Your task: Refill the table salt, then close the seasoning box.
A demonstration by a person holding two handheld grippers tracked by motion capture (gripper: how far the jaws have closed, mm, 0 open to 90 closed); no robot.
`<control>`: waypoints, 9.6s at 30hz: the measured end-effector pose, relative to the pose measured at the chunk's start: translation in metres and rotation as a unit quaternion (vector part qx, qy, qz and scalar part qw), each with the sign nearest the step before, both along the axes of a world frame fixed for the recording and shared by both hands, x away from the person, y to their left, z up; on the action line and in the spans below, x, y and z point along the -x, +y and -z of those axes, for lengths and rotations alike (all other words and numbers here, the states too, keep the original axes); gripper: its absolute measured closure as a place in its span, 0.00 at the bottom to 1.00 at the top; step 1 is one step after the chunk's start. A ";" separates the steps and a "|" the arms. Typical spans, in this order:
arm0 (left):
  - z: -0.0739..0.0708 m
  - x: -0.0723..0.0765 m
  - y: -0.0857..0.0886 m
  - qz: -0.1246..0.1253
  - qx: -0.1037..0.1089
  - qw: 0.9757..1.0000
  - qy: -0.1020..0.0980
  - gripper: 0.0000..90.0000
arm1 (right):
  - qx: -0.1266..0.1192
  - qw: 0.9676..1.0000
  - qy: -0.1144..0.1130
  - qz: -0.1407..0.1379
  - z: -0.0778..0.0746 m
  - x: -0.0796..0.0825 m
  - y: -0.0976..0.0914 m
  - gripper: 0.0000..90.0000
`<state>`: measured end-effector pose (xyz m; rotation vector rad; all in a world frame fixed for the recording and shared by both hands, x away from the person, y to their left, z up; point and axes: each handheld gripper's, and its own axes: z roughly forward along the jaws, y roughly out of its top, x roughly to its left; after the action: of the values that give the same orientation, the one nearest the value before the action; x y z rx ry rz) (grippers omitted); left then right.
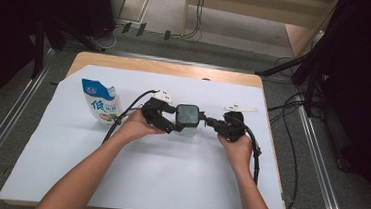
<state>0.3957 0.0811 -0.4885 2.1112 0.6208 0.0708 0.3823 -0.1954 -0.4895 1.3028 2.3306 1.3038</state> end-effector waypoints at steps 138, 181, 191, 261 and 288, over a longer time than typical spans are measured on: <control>-0.071 0.003 -0.021 0.022 0.007 0.998 0.056 0.45 | -0.032 0.999 -0.044 -0.001 -0.011 0.048 -0.012 0.77; -0.039 0.084 0.090 -0.059 0.006 0.997 0.055 0.45 | 0.001 0.996 -0.031 -0.084 -0.002 0.071 0.036 0.60; -0.044 0.086 0.123 -0.092 0.022 0.994 0.050 0.47 | 0.000 0.995 -0.031 -0.093 0.000 0.067 0.040 0.61; -0.062 0.053 0.233 -0.181 0.049 0.982 0.020 0.93 | 0.022 0.995 -0.027 -0.098 0.010 0.080 0.045 0.61; -0.096 0.072 0.172 -0.140 0.054 0.988 0.038 1.00 | 0.008 0.992 -0.055 -0.116 0.005 0.084 0.065 0.60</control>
<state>0.3238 0.2535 -0.3924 1.9186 0.9431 0.1124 0.2988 -0.1308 -0.4945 0.9492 2.4662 1.3807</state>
